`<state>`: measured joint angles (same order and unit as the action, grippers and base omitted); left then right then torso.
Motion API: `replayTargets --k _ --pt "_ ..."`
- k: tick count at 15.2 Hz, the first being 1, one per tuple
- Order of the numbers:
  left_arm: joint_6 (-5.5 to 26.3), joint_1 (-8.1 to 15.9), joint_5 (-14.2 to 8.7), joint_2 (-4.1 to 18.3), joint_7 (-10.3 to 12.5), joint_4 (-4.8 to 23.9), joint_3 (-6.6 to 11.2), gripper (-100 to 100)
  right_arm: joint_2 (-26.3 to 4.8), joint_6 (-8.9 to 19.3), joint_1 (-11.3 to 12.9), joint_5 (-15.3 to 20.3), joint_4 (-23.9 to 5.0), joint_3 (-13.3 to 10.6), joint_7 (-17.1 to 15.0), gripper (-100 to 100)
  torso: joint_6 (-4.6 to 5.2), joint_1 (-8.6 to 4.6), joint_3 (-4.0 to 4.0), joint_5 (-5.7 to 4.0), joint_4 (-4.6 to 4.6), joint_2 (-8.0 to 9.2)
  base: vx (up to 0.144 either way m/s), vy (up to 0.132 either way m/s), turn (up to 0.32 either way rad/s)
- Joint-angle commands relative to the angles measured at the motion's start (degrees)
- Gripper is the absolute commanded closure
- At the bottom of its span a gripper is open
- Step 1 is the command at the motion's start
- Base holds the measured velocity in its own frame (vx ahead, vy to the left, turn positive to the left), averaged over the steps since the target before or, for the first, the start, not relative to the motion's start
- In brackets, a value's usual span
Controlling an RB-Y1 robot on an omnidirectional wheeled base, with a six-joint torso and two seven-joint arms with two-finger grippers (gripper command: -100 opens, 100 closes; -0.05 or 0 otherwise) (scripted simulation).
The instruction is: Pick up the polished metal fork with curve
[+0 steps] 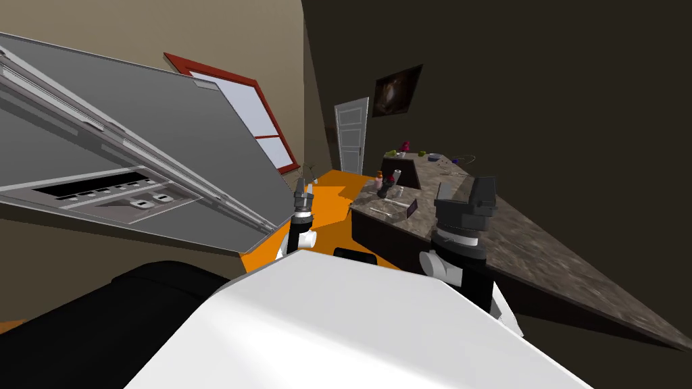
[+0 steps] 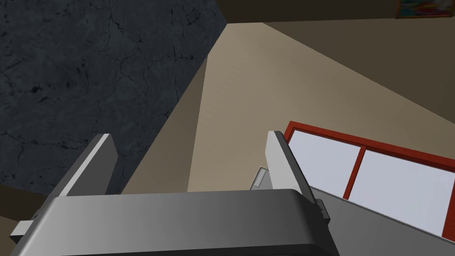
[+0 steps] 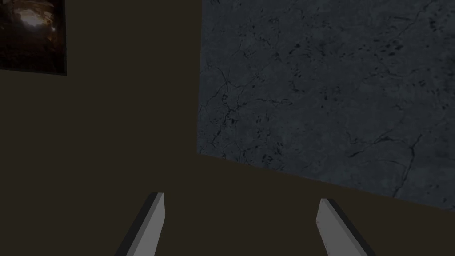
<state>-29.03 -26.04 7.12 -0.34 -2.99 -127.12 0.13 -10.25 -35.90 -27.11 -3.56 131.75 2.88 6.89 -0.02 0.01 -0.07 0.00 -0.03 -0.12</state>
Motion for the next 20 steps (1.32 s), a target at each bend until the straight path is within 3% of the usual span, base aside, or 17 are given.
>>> replayTargets --k 1,9,10,12,15,17,20 --pt "0.00 0.00 0.00 0.00 0.00 0.00 0.00 0 -1.76 0.18 0.43 0.48 -1.02 -0.28 0.06 -100 0.00 0.00 0.00 0.00 0.00 0.00 0.023 0.007 0.076" --pt "0.00 0.00 0.00 0.00 0.00 0.00 0.00 0 -11.53 -0.52 1.30 3.53 -7.58 -2.43 0.14 -100 -0.01 0.02 -0.02 0.01 -0.01 -0.03 0.027 0.009 0.124" --pt "0.00 0.00 0.00 0.00 0.00 0.00 0.00 0 -13.07 -0.73 1.54 4.43 -9.51 -3.08 0.16 -100 0.00 0.02 -0.02 0.01 -0.01 -0.03 0.032 0.013 0.150" --pt "0.00 0.00 0.00 0.00 0.00 0.00 0.00 0 -14.23 -0.73 1.54 4.43 -9.51 -3.08 0.16 -100 0.00 0.03 -0.02 0.01 -0.01 -0.03 0.024 0.007 0.073" --pt "0.00 0.00 0.00 0.00 0.00 0.00 0.00 0 -18.55 -1.19 2.05 6.39 -13.67 -4.53 0.20 -100 0.00 0.02 -0.01 0.00 0.00 -0.01 0.023 0.009 0.147" --pt "0.00 0.00 0.00 0.00 0.00 0.00 0.00 0 -19.85 -1.19 2.05 6.39 -13.67 -4.53 0.20 -100 0.00 0.01 -0.02 0.01 -0.01 -0.03 0.026 0.006 0.094" --pt "0.00 0.00 0.00 0.00 0.00 0.00 0.00 0 -24.24 -1.71 2.56 8.51 -18.14 -6.13 0.24 -100 0.00 0.03 -0.01 0.01 0.00 -0.01 0.024 0.012 0.163"
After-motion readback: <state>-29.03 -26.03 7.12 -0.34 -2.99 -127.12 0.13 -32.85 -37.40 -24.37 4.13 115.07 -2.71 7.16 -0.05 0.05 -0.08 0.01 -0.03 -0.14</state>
